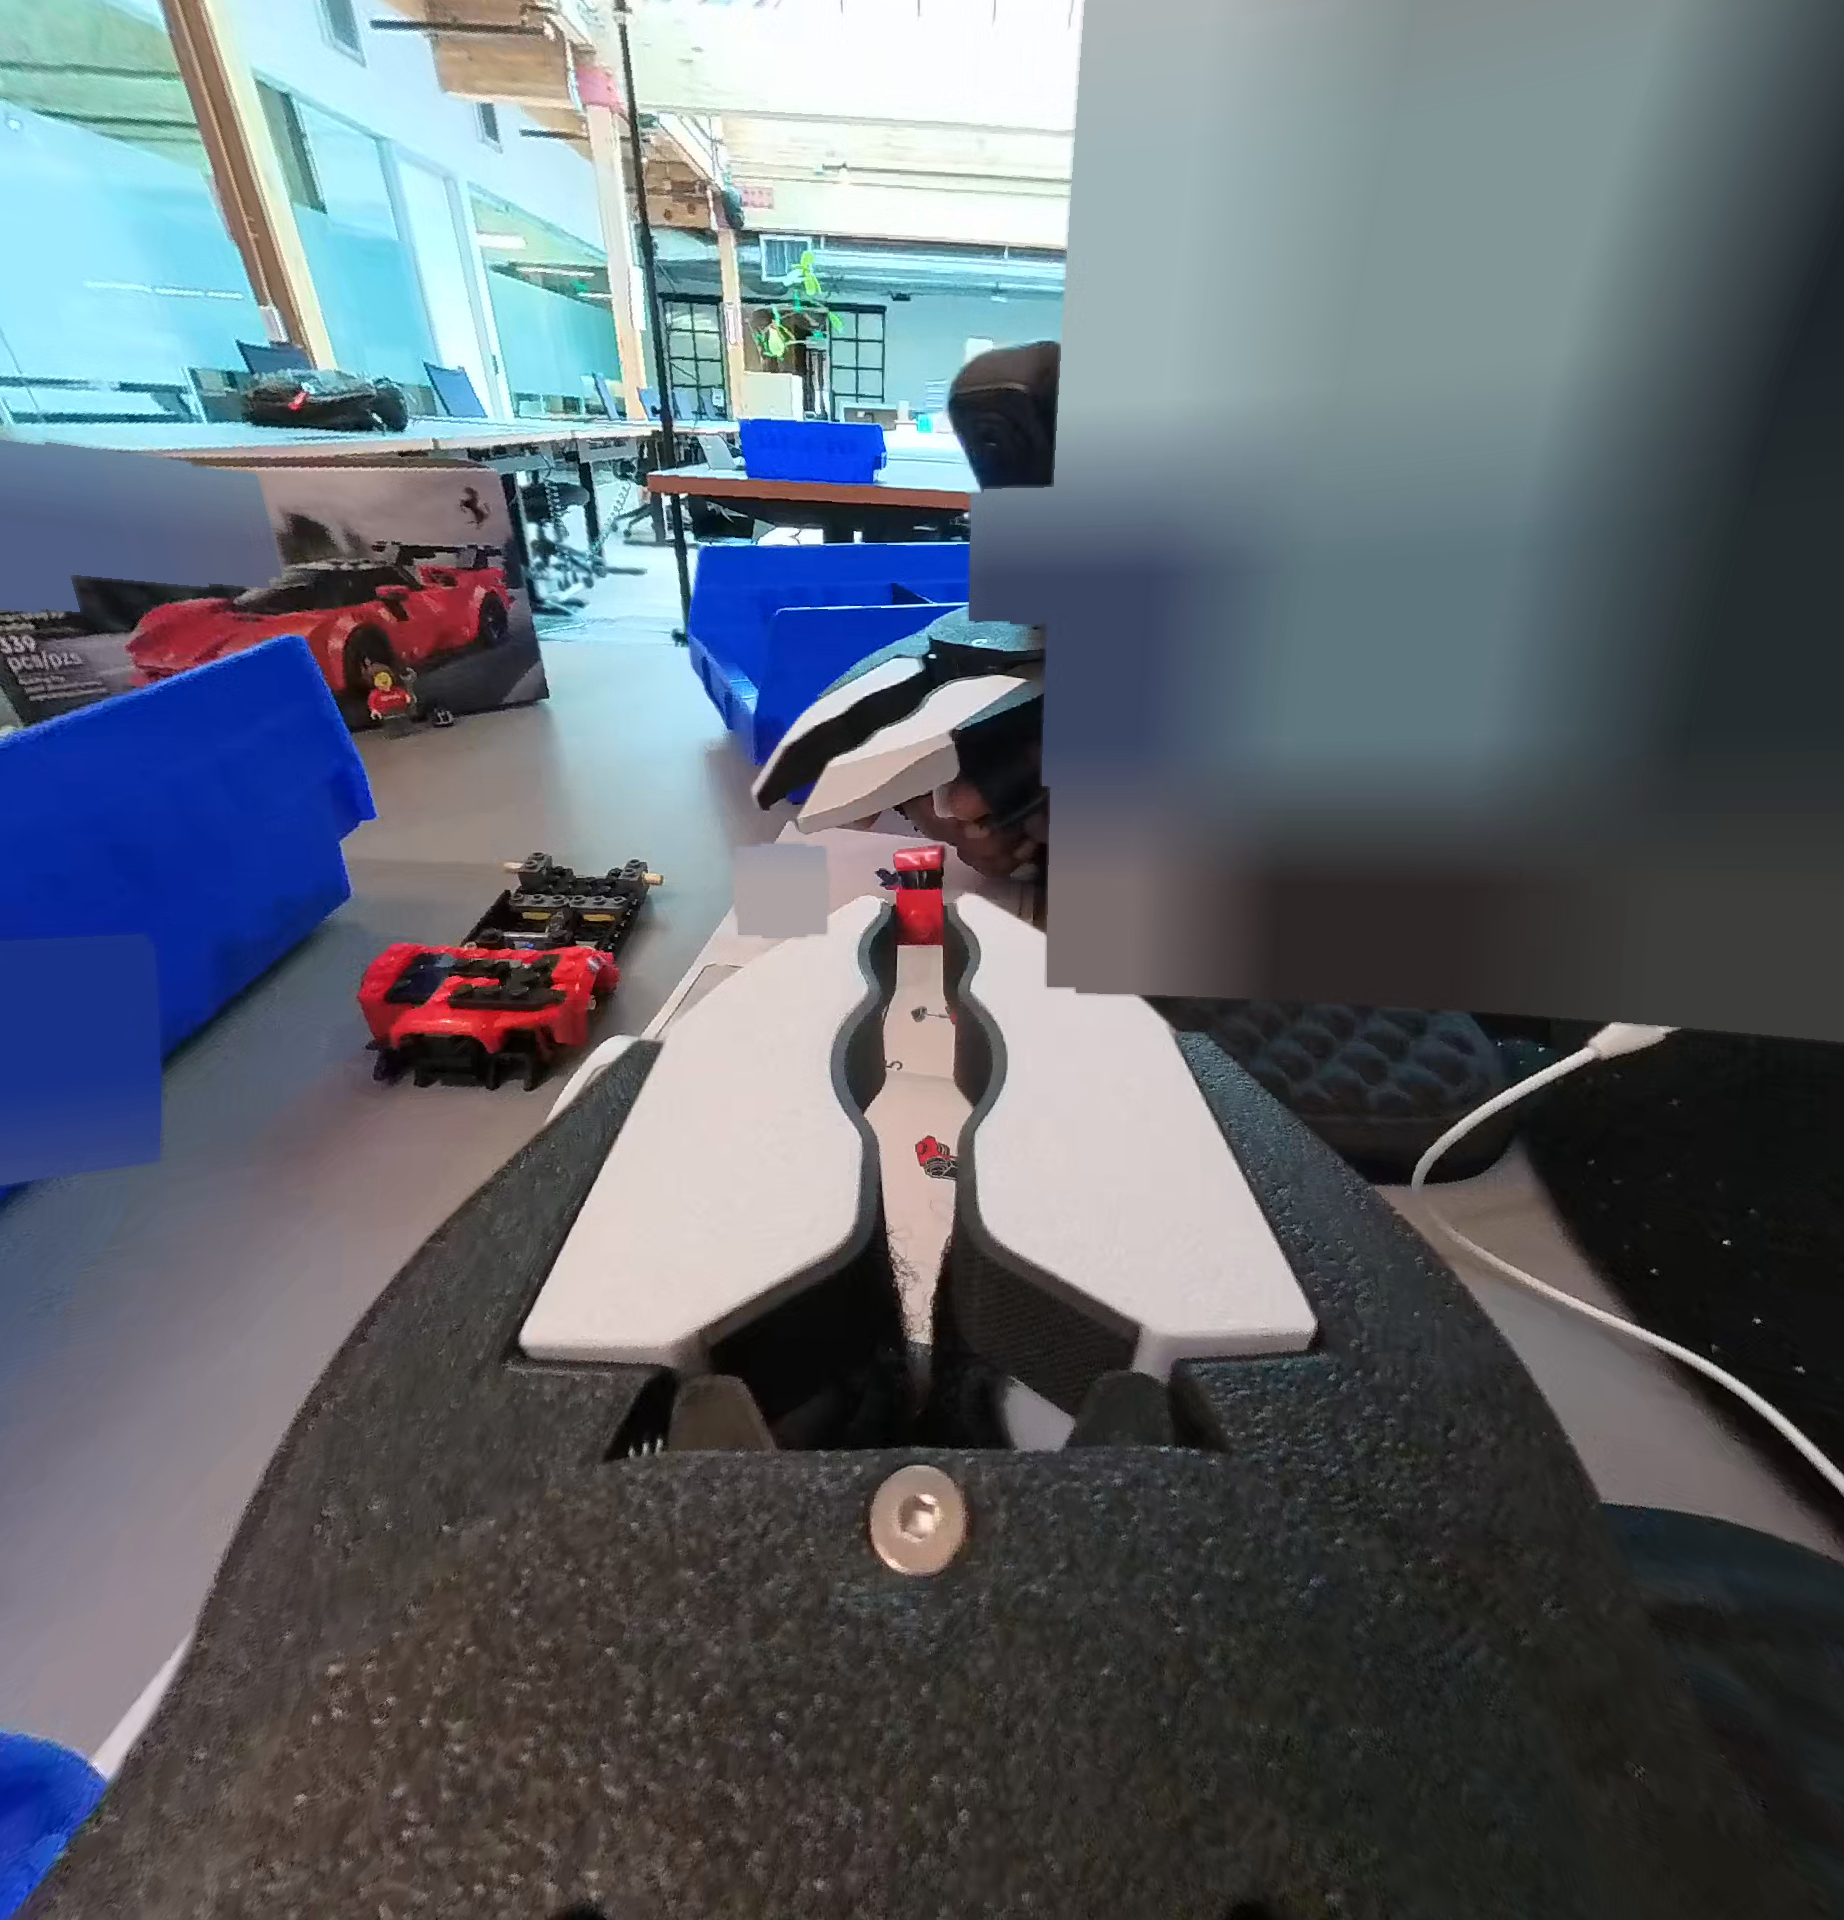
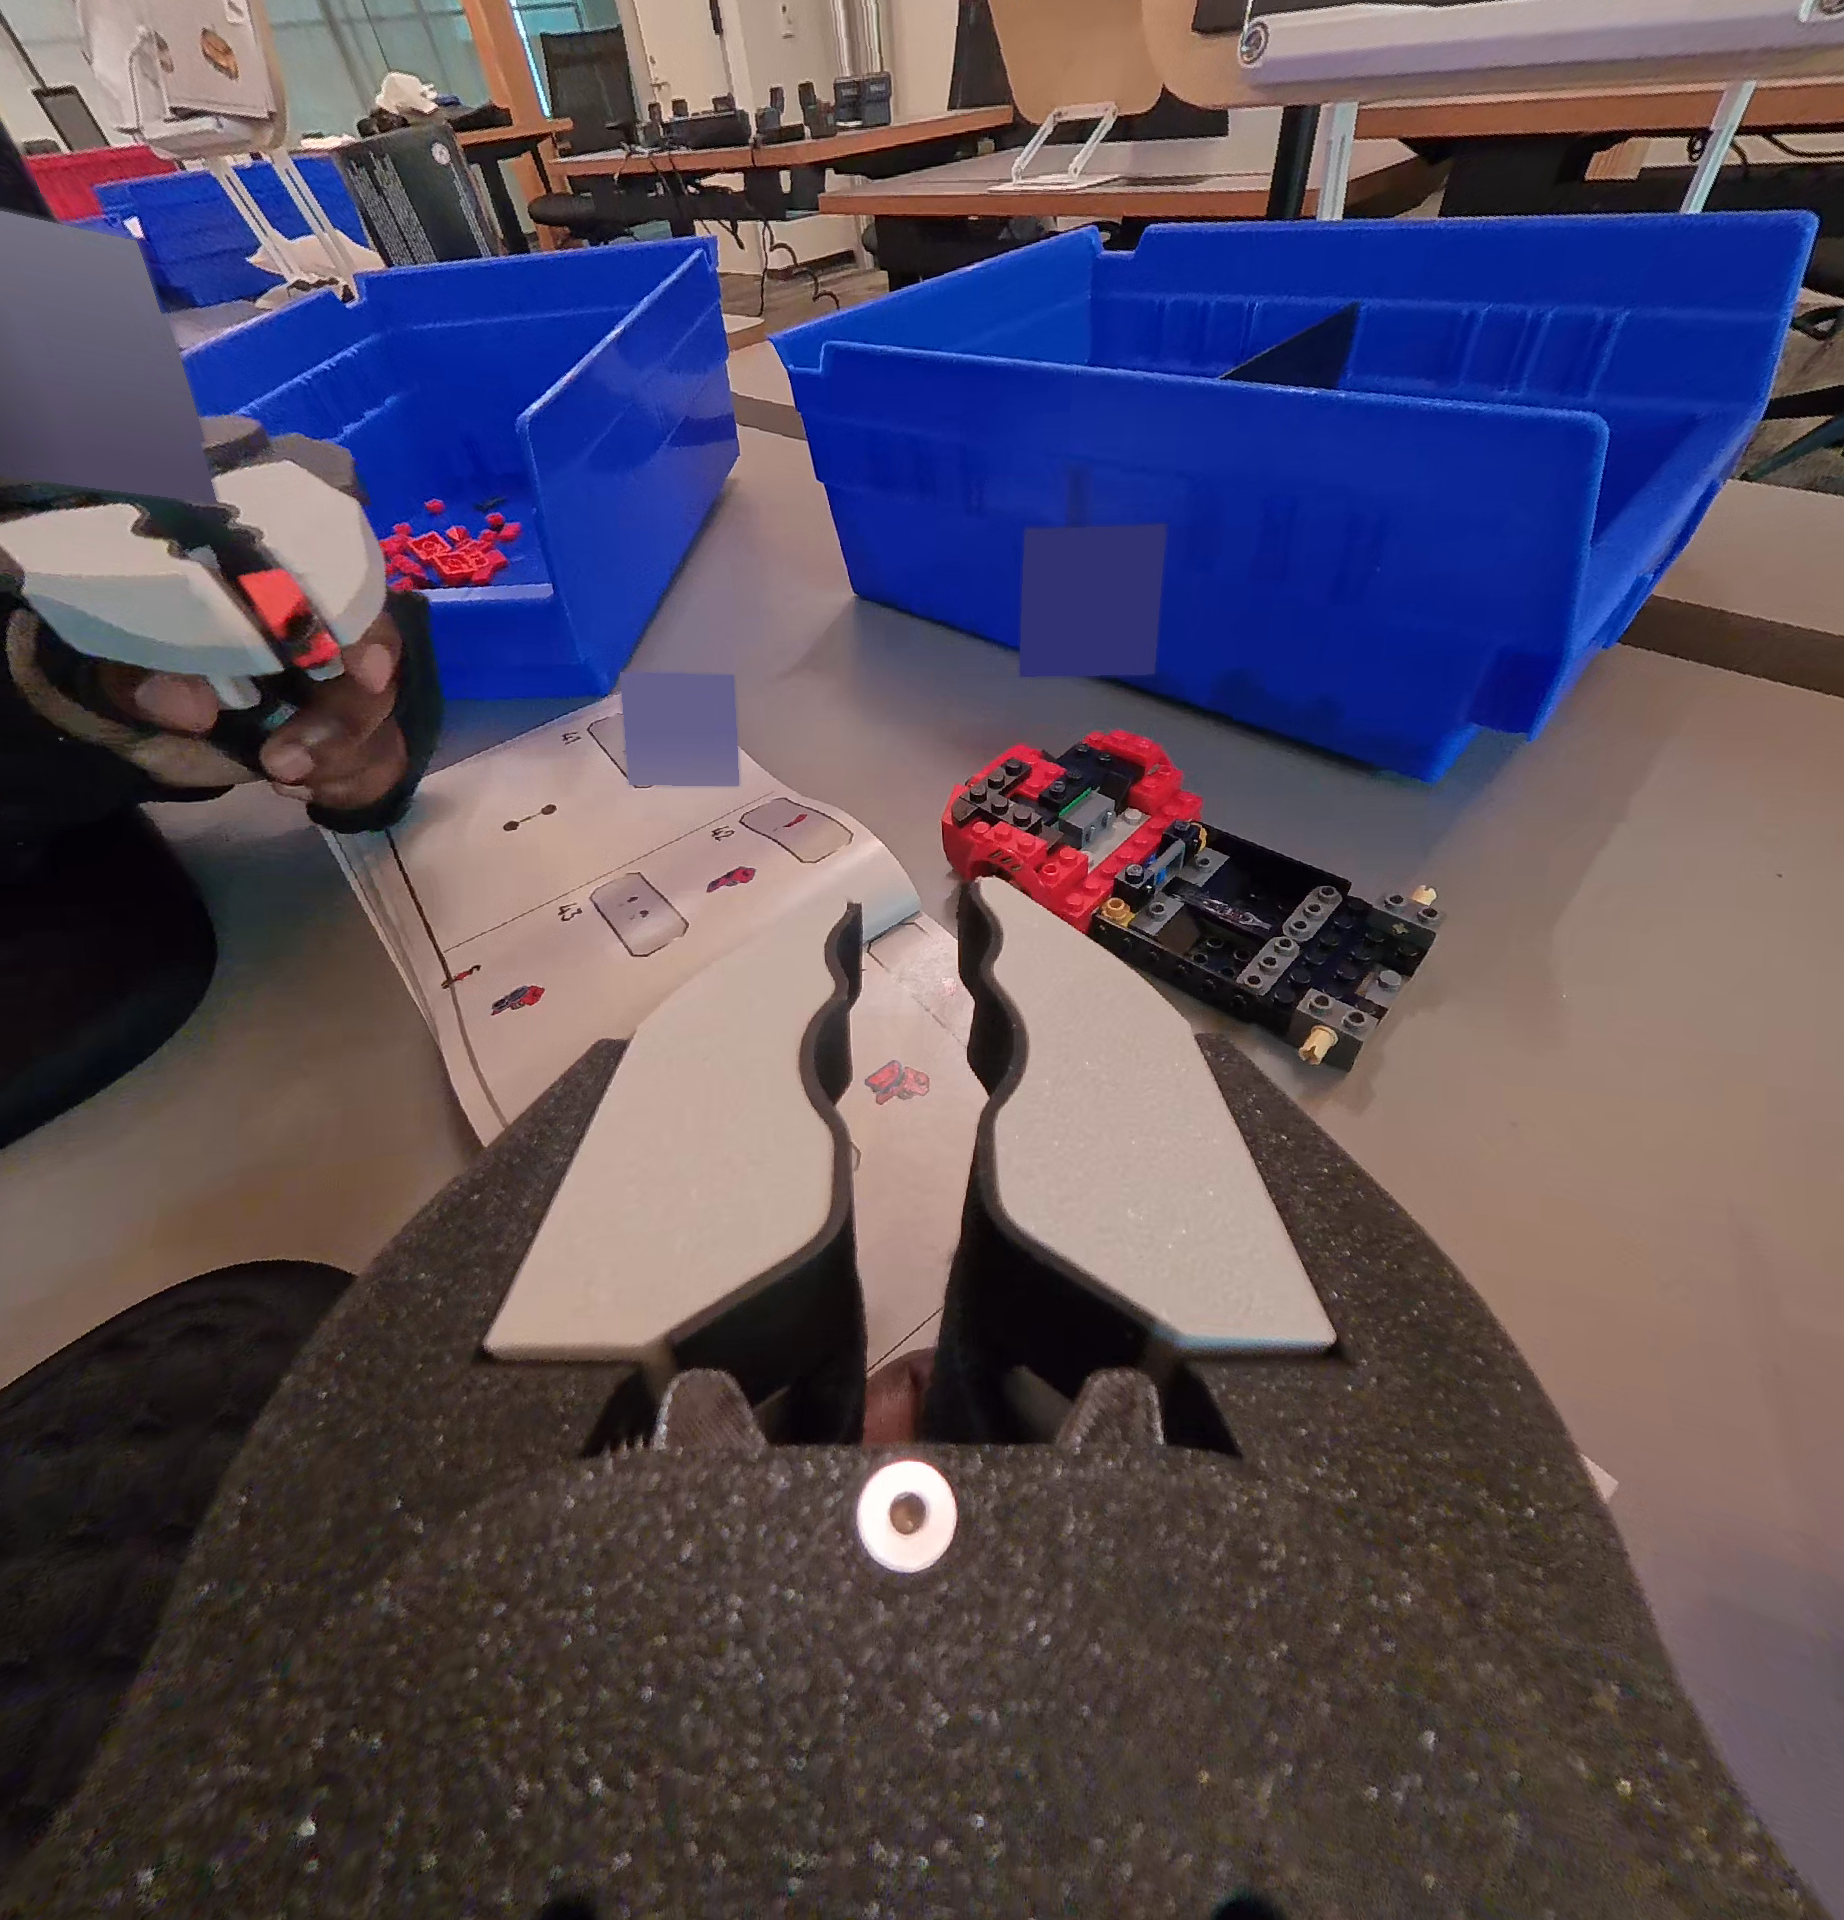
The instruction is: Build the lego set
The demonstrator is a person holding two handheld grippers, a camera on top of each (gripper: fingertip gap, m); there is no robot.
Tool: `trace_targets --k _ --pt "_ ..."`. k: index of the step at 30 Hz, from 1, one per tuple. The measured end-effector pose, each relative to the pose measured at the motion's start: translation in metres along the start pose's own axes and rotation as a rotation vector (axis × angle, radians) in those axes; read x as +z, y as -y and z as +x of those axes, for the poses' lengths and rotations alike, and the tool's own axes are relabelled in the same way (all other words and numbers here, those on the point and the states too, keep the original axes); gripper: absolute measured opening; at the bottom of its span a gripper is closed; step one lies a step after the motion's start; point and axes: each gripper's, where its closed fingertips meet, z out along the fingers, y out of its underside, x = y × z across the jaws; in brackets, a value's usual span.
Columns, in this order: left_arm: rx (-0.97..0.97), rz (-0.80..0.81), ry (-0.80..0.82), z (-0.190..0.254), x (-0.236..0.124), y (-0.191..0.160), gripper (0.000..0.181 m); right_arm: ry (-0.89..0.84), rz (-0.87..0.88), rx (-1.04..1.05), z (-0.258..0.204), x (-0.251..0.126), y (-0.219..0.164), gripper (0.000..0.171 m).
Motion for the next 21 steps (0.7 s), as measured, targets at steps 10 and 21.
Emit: trace_targets --k 10,21 --pt "-0.07 0.014 0.002 -0.0046 -0.0019 0.0002 0.007 0.003 -0.005 -0.002 -0.0005 0.0003 -0.0007 0.018" --pt "-0.035 -0.03 0.0 -0.0016 0.001 -0.0054 0.007 0.005 -0.008 -0.004 -0.0009 0.0005 -0.0011 0.018"
